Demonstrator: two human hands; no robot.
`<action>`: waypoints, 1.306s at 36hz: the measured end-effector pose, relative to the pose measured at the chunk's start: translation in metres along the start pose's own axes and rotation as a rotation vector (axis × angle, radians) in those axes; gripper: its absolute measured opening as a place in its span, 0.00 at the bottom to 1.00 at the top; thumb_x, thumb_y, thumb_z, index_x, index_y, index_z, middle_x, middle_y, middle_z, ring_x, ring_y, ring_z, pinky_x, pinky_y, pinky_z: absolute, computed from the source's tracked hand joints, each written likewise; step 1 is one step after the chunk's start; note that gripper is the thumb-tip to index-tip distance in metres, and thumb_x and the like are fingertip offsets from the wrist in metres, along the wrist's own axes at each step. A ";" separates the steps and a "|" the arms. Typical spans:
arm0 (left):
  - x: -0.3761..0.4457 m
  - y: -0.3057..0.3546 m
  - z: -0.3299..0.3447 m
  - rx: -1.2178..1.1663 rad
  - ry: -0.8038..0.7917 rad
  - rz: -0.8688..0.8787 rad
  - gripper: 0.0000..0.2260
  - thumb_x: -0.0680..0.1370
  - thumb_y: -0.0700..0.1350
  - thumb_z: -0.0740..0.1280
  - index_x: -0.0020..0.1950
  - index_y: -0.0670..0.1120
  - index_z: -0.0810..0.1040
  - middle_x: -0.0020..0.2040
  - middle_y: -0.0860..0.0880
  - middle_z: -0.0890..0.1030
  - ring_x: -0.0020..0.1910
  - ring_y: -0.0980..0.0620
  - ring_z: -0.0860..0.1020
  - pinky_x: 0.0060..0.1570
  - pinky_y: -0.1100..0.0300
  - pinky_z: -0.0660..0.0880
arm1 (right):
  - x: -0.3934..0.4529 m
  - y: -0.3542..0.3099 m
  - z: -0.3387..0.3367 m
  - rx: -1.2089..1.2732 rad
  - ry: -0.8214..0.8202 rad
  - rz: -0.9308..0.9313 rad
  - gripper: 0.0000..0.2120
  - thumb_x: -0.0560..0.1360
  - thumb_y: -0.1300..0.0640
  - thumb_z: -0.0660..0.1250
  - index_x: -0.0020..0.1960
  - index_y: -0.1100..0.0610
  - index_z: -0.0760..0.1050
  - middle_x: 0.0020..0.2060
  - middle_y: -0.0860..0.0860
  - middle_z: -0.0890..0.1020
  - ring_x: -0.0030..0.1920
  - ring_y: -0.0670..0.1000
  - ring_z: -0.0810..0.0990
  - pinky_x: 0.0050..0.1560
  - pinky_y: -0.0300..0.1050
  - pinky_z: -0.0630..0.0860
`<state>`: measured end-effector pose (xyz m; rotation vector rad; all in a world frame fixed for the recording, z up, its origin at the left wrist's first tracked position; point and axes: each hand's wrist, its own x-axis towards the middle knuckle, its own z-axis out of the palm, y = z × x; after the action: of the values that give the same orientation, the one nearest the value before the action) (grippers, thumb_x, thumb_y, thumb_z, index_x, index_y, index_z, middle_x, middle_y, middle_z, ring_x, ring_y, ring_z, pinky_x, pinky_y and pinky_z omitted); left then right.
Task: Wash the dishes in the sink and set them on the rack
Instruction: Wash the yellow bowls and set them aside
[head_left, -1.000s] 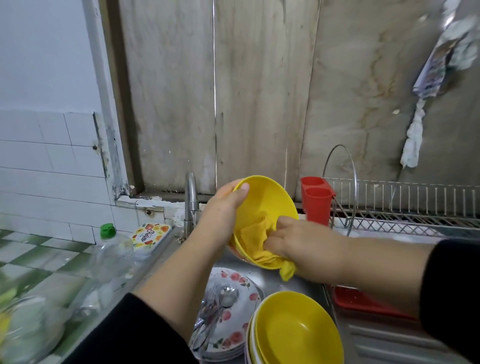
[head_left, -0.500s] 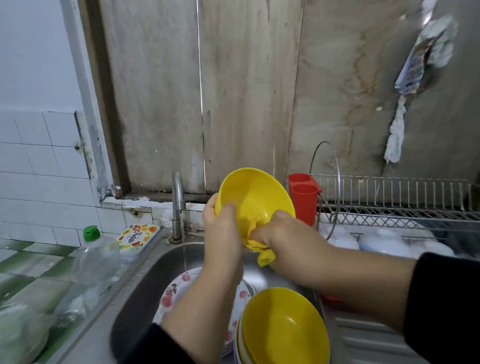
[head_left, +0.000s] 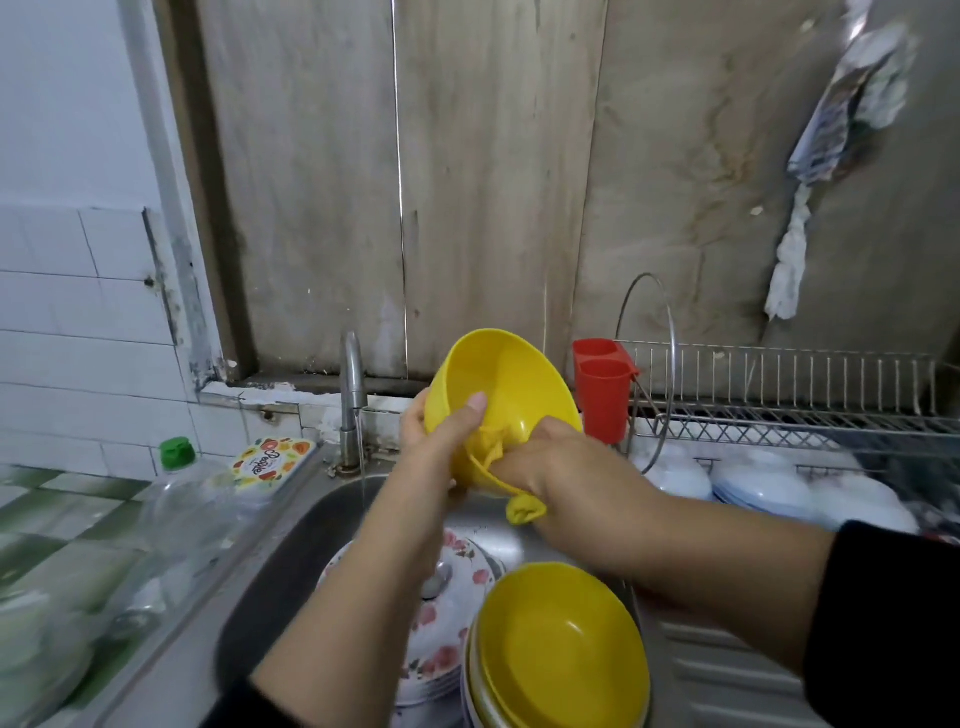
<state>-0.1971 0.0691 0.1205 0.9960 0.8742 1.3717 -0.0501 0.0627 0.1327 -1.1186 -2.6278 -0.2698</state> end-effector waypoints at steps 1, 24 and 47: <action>0.001 0.005 -0.010 0.002 -0.067 -0.055 0.29 0.68 0.53 0.71 0.67 0.48 0.70 0.59 0.44 0.80 0.56 0.43 0.79 0.58 0.44 0.75 | -0.002 0.009 -0.004 -0.095 0.017 -0.121 0.14 0.64 0.67 0.67 0.34 0.49 0.69 0.33 0.47 0.76 0.41 0.54 0.71 0.30 0.47 0.70; -0.004 -0.001 -0.011 -0.008 0.141 0.102 0.19 0.74 0.51 0.68 0.62 0.52 0.68 0.54 0.48 0.78 0.55 0.43 0.78 0.58 0.42 0.74 | 0.017 -0.037 0.013 0.078 0.021 0.106 0.18 0.66 0.69 0.66 0.36 0.48 0.62 0.37 0.50 0.71 0.46 0.53 0.69 0.38 0.51 0.72; -0.005 -0.002 -0.059 0.098 0.293 0.001 0.17 0.74 0.51 0.61 0.58 0.43 0.74 0.44 0.46 0.74 0.42 0.46 0.73 0.46 0.50 0.72 | 0.035 -0.067 0.026 -0.110 -0.152 0.041 0.16 0.65 0.66 0.69 0.44 0.46 0.72 0.41 0.50 0.75 0.50 0.56 0.73 0.36 0.48 0.70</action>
<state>-0.2517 0.0678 0.0976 0.8803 1.1682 1.5109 -0.1262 0.0479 0.1145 -1.2734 -2.7477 -0.3374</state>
